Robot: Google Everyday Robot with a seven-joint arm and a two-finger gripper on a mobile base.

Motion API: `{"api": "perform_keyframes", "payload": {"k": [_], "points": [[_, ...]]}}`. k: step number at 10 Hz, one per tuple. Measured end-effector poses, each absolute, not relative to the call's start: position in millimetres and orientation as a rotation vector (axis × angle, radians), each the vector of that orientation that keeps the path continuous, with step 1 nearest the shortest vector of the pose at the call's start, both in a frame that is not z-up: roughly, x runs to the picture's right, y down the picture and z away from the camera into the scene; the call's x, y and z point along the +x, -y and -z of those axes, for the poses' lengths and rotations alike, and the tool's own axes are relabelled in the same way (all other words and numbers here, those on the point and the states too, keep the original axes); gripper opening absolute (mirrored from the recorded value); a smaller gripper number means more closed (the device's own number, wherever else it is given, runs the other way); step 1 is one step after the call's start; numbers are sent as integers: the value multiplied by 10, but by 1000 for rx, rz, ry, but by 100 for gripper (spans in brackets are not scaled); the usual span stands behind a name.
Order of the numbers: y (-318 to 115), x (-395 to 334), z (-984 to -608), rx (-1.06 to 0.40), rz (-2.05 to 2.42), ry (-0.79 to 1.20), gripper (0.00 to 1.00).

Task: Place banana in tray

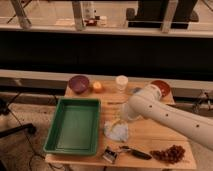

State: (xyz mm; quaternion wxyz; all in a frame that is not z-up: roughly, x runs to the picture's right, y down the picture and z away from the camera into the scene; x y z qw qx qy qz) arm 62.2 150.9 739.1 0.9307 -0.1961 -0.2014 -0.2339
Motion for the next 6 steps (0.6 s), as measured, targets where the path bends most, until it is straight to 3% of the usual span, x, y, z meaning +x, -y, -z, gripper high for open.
{"api": "perform_keyframes", "payload": {"k": [6], "points": [[-1506, -137, -7487, -425, 621, 477, 0]]}}
